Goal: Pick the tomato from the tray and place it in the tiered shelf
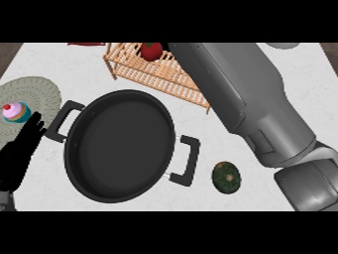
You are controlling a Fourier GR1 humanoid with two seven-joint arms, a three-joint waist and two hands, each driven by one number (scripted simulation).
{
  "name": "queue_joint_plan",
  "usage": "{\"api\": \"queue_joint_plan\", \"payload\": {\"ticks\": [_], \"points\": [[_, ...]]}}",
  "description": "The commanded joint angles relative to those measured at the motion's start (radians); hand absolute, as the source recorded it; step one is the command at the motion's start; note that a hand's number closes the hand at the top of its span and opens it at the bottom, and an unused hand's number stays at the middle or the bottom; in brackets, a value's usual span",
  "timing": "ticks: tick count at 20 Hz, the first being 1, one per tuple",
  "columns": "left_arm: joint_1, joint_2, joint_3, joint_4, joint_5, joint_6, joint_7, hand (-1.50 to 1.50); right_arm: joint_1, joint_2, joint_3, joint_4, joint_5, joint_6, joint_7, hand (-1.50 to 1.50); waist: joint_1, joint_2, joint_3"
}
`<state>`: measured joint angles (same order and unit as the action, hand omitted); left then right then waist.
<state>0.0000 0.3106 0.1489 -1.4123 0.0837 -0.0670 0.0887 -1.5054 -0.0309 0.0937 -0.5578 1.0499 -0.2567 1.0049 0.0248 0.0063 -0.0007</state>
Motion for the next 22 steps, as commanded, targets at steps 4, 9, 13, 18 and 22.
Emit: {"api": "queue_joint_plan", "payload": {"ticks": [4,9,13,18,22], "points": [[-0.017,-0.016,-0.004,0.016,-0.006,0.0,0.001,0.0,0.019,0.012,-0.073,-0.017,-0.02,-0.17,-0.025,-1.5,-0.004,0.001,0.0],[0.031,-0.01,0.015,-0.022,0.003,-0.001,0.008,0.0,0.083,0.015,-0.143,-0.158,-0.105,-0.217,-0.043,-1.5,-0.022,-0.009,0.002],[0.0,-0.003,0.019,0.015,-0.002,-0.009,0.008,0.0,0.057,0.012,-0.191,-0.239,-0.161,-0.209,-0.039,-1.5,-0.028,-0.009,0.001],[0.048,0.008,0.035,-0.027,0.013,-0.026,0.013,0.0,0.13,0.01,-0.159,-0.491,-0.158,-0.193,0.004,-1.5,-0.044,-0.021,0.002],[0.072,0.012,0.059,-0.008,0.014,-0.021,-0.001,0.0,0.154,-0.024,-0.141,-0.72,-0.131,-0.076,0.148,-1.5,-0.061,-0.028,0.002]]}}
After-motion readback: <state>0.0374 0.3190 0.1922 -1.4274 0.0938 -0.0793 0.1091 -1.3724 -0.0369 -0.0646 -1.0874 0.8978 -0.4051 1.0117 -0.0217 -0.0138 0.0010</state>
